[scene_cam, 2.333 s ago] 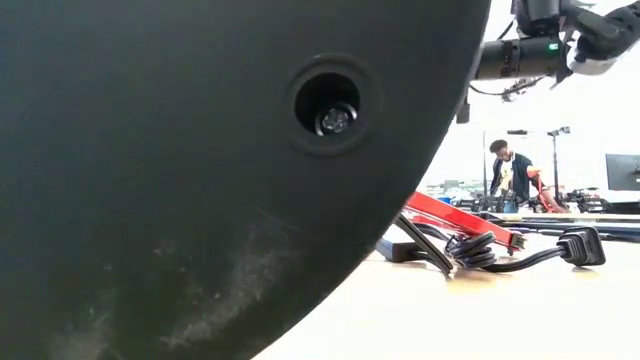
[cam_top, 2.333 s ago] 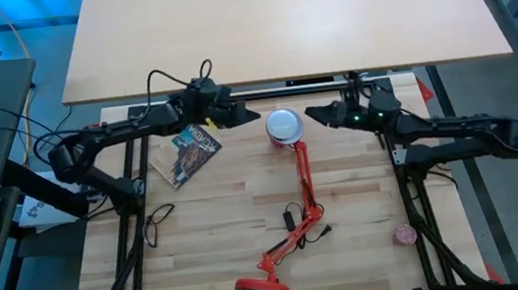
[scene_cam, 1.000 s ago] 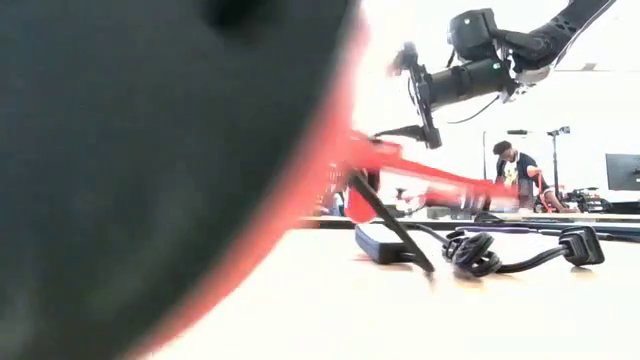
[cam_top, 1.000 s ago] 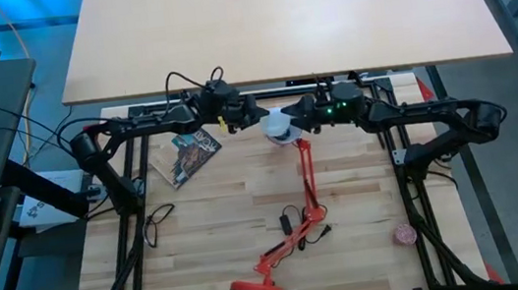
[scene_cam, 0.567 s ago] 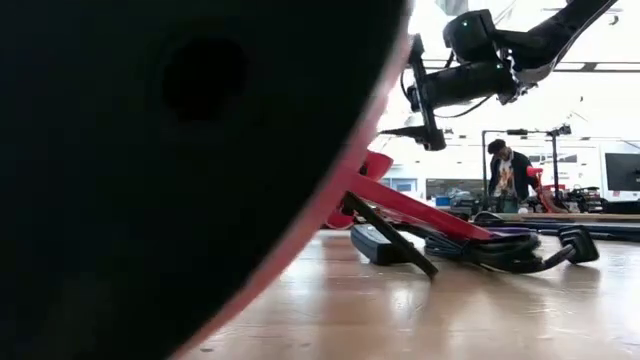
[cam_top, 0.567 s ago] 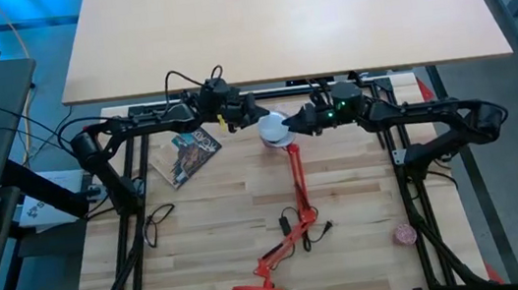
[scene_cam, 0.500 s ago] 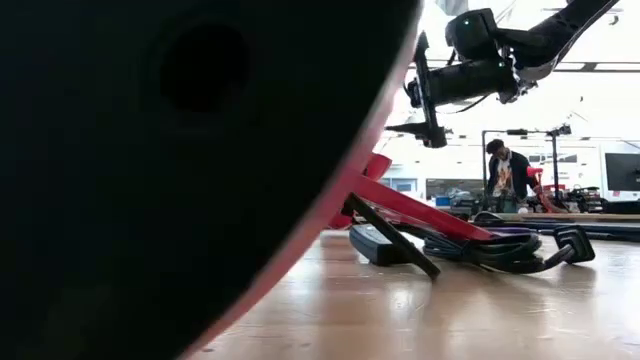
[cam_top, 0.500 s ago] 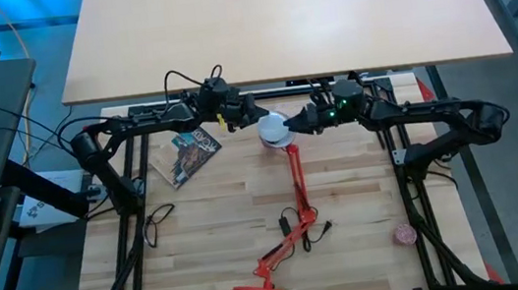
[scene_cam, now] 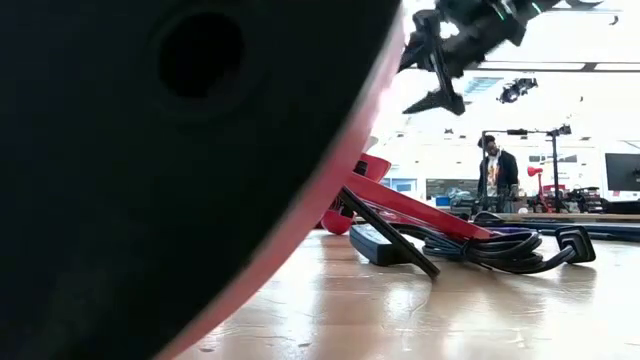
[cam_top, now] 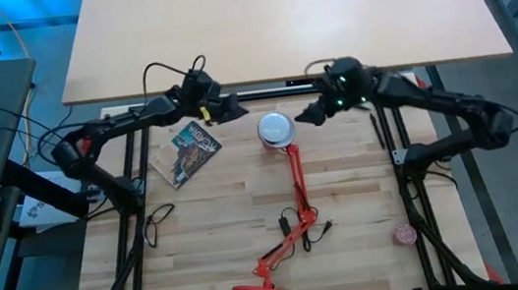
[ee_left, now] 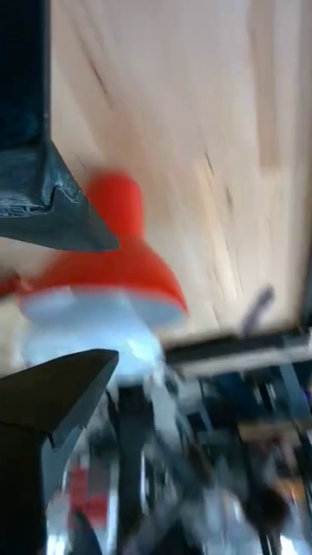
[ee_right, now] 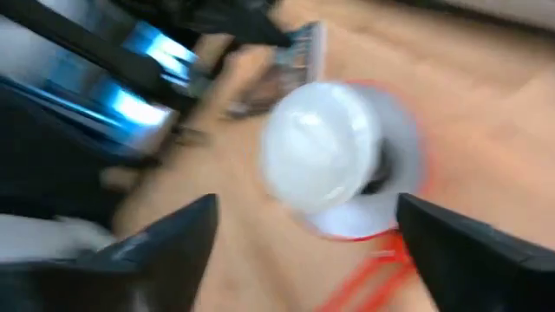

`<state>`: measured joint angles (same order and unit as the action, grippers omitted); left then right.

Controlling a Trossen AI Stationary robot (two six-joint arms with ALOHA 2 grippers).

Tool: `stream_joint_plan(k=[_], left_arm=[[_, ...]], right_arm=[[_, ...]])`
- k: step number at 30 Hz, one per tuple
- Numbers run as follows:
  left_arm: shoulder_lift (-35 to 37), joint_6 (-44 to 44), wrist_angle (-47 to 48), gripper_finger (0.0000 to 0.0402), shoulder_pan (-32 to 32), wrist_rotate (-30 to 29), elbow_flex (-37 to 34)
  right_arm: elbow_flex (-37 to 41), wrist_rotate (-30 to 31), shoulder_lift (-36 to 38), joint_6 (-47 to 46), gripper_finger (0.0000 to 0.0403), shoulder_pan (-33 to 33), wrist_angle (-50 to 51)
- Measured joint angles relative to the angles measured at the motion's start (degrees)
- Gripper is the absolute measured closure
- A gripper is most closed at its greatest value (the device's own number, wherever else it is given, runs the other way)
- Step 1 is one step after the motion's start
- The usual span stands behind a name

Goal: Screw lightbulb
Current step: Remove the lightbulb from the red lamp

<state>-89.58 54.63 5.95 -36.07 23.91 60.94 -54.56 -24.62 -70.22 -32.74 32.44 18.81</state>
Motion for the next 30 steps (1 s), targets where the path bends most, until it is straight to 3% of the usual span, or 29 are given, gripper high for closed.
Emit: stream_joint_plan(k=[4, 7, 9, 13, 15, 17, 20, 22, 30], left_arm=[[3.67, -6.12, 8.79, 0.0218, 0.23, -3.07, -1.74], [6.45, -6.37, 9.53, 0.0235, 1.23, -4.59, -5.59], [7.77, -3.93, 8.78, 0.0263, 3.36, -6.13, -8.66], [8.24, 1.67, 2.55, 0.0370, 11.84, -8.44, -14.35], [8.18, 6.43, -3.94, 0.0389, 17.07, -14.03, -15.72], [7.99, 12.10, -9.30, 0.0391, 21.45, -22.13, -15.99], [7.79, 21.43, -9.44, 0.0400, 25.76, -36.13, -16.20], [7.79, 26.92, -10.07, 0.0394, 27.14, -42.04, -16.21], [5.90, 25.24, -16.69, 0.0341, 27.66, -44.16, -15.29]], right_arm=[[-17.48, 13.92, -7.30, 16.23, 0.0177, -3.37, 18.53], [-26.76, 15.95, -13.16, 24.35, 0.0326, -4.17, 26.22], [-29.93, 16.04, -16.07, 29.13, 0.0380, -4.34, 29.90], [-30.73, 18.11, -17.90, 32.12, 0.0397, -4.07, 35.59], [-29.70, 17.07, -17.12, 32.56, 0.0399, -3.54, 35.43], [-29.41, 17.25, -15.97, 32.51, 0.0398, -3.33, 35.24], [-29.32, 17.44, -14.66, 32.67, 0.0401, -3.13, 34.76], [-29.28, 17.52, -14.48, 32.38, 0.0401, -3.07, 34.19], [-29.27, 17.44, -14.43, 31.19, 0.0402, -3.18, 33.68]])
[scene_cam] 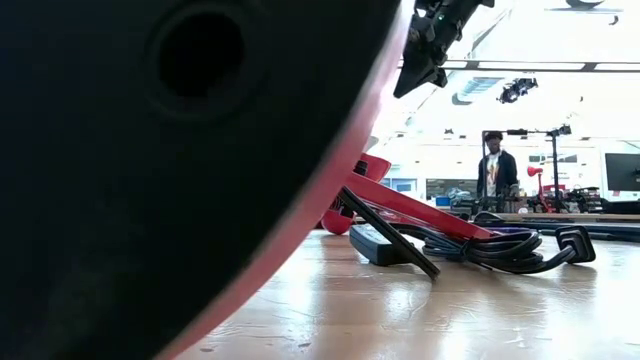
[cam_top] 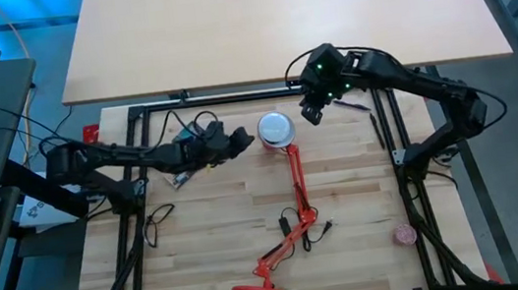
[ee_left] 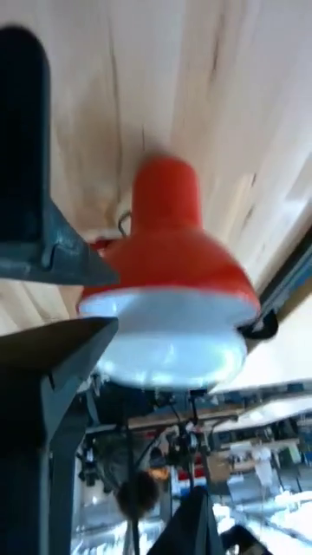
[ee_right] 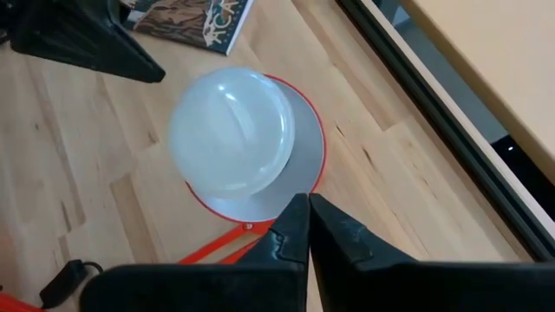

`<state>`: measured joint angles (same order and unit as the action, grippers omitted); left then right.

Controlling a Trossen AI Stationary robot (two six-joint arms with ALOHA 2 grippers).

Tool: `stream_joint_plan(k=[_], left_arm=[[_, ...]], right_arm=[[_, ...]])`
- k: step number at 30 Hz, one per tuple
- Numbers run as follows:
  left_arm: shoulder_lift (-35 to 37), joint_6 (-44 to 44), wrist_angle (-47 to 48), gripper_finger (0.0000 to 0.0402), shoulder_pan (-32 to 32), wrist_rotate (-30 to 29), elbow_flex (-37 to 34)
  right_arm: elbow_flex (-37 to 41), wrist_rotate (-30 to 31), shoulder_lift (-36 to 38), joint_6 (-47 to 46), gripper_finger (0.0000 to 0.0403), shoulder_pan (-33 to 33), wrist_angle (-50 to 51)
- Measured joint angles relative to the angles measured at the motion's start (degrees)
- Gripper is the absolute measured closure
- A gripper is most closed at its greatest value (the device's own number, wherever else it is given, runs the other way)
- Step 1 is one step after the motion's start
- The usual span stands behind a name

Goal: Screw lightbulb
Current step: Remove the lightbulb from the red lamp

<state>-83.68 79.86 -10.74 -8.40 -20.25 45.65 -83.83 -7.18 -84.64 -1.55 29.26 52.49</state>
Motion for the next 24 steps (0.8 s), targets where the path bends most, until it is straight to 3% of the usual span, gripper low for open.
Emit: stream_joint_plan(k=[7, 11, 16, 24], left_arm=[[-3.63, -3.59, 3.35, 0.0238, -0.44, 2.46, 5.37], [-5.53, -2.49, 6.95, 0.0201, -0.71, 5.02, 6.57], [-5.92, -0.66, 7.90, 0.0201, -1.12, 4.96, 7.01], [-6.74, 2.21, 7.84, 0.0243, -2.74, 6.24, 7.00]], right_arm=[[0.00, -0.11, 0.00, 0.05, 0.0402, -0.02, 0.16], [0.02, -0.11, 0.00, 0.04, 0.0402, -0.02, 0.04], [0.02, -0.09, 0.00, 0.05, 0.0402, -0.02, -0.02], [0.02, -0.07, 0.00, 0.01, 0.0403, -0.02, -2.13]])
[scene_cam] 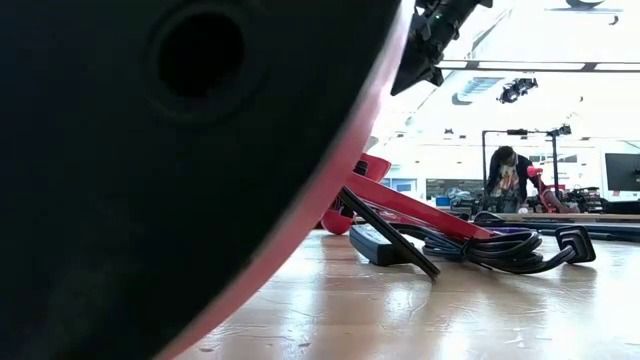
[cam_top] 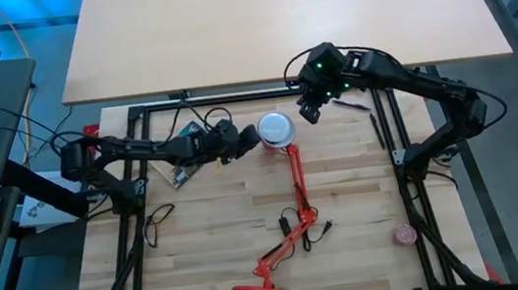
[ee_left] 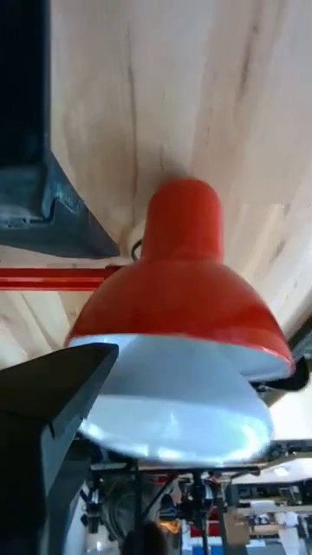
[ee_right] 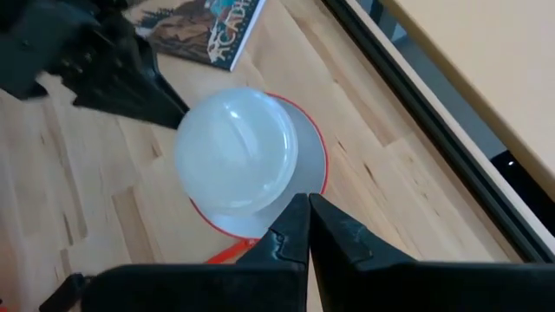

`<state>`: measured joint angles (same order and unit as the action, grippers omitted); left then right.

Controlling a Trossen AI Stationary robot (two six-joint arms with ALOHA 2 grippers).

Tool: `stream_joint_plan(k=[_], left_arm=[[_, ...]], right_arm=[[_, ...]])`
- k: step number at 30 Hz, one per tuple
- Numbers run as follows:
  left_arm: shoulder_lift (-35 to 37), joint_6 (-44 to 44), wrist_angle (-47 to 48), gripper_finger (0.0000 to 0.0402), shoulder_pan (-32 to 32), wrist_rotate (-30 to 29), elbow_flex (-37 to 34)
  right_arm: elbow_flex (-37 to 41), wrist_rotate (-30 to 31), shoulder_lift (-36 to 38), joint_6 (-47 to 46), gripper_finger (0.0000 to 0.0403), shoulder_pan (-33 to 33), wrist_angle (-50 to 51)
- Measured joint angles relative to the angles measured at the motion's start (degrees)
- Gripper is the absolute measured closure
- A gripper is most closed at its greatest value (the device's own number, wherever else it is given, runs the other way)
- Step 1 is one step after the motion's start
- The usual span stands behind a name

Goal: Screw lightbulb
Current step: Remove the lightbulb from the red lamp

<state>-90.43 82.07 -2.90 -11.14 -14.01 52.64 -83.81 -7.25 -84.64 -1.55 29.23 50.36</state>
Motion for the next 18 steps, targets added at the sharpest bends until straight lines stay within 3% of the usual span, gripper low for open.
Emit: stream_joint_plan(k=[10, 18], left_arm=[[-1.56, 1.82, -5.31, 0.0263, -0.58, 1.36, -0.02], [-1.80, 3.01, -1.70, 0.0264, -0.77, 1.37, 0.04]], right_arm=[[0.00, 0.02, 0.00, -1.38, 0.0403, 0.00, -1.39], [0.00, 0.03, 0.00, -1.41, 0.0403, 0.02, -1.76]])
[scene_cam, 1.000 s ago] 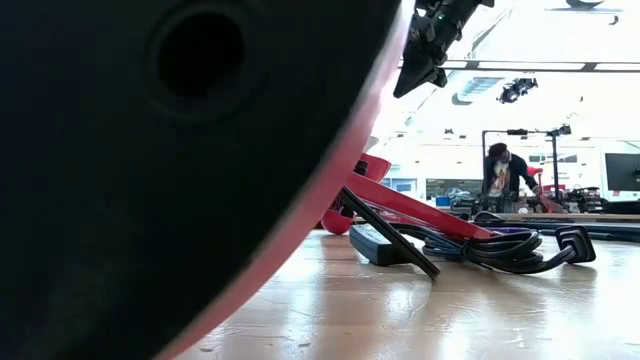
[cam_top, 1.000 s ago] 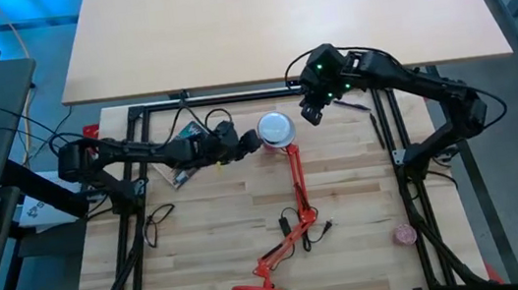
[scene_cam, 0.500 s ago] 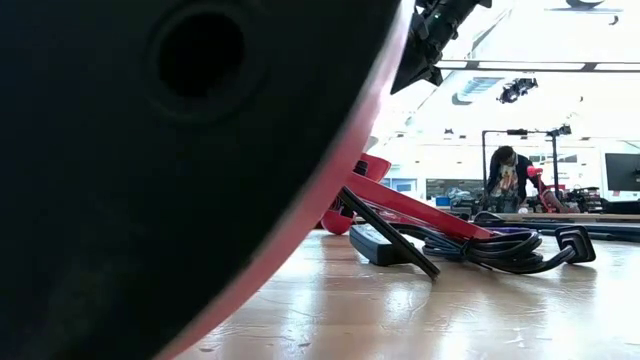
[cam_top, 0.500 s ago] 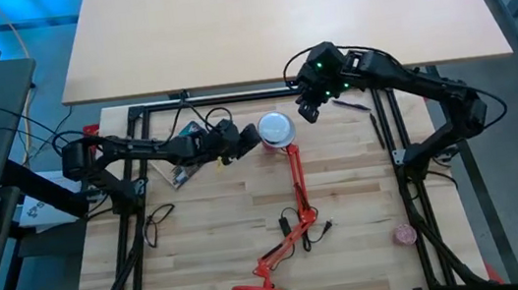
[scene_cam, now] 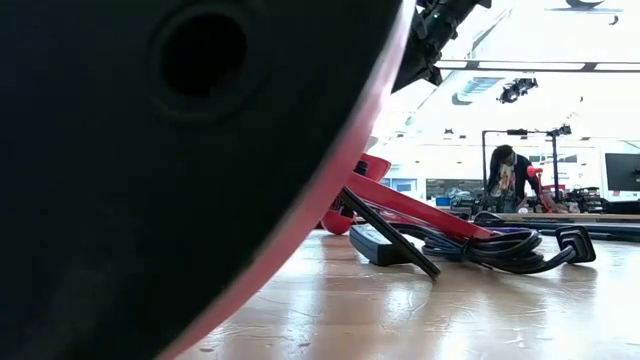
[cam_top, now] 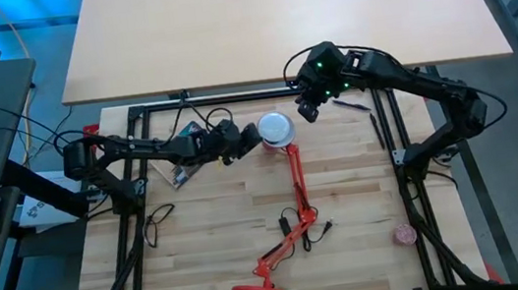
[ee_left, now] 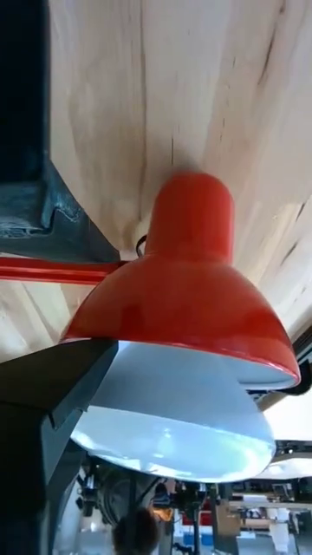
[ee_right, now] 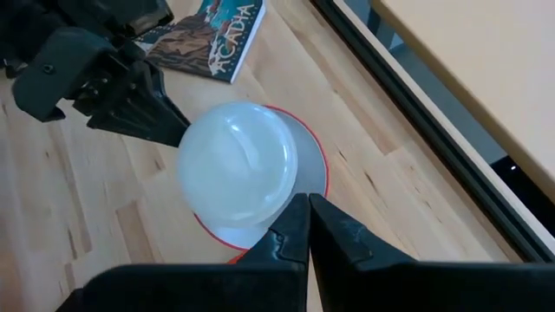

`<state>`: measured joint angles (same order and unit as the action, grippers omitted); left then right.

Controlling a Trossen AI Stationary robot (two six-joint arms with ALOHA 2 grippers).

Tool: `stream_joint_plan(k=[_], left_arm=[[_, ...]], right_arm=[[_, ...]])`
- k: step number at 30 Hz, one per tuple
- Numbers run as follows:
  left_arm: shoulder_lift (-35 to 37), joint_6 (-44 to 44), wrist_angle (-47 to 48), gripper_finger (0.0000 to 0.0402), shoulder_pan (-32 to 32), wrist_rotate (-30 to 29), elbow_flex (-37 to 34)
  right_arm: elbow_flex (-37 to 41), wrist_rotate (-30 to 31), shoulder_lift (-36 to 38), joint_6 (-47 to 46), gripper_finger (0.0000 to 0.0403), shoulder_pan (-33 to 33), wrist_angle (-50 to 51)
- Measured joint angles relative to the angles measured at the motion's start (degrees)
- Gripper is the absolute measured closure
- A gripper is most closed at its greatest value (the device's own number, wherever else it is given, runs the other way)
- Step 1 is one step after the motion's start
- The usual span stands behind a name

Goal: Screw lightbulb
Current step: Remove the lightbulb from the red lamp

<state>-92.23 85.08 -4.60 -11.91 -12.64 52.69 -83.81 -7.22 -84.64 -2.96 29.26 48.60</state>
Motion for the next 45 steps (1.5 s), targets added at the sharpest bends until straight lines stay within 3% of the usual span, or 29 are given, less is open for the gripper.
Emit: stream_joint_plan(k=[6, 14, 20, 28, 31, 37, 45], left_arm=[[0.00, 1.22, 0.82, 0.0278, -0.98, -2.77, 0.00], [0.04, 0.99, 0.29, 0.0364, -1.71, -3.65, 0.00], [-0.08, 0.51, 1.10, 0.0390, -1.79, -3.00, -0.06], [-0.07, -1.07, 0.29, 0.0401, -1.76, -1.72, -0.09], [0.14, -2.61, 0.19, 0.0400, -1.53, -1.00, -0.07], [0.12, -9.89, 2.08, 0.0400, -0.99, -0.73, 2.44], [-0.07, -21.62, 7.27, 0.0400, -1.00, -1.08, 7.10]], right_arm=[[0.00, -0.37, 0.00, -2.58, 0.0403, -0.14, -0.04], [0.00, -2.72, 0.00, -1.55, 0.0403, -2.11, -1.84], [0.00, -3.40, 0.00, -2.76, 0.0403, -4.77, -4.54], [-3.09, -2.39, 0.00, 13.48, 0.0400, -8.02, -2.83], [-4.69, -0.76, 0.00, 17.53, 0.0377, -8.04, -1.17], [-8.79, 1.41, -3.66, 22.63, 0.0280, -8.72, 8.92], [-14.59, 2.20, -11.99, 11.18, 0.0265, -8.42, 10.93]])
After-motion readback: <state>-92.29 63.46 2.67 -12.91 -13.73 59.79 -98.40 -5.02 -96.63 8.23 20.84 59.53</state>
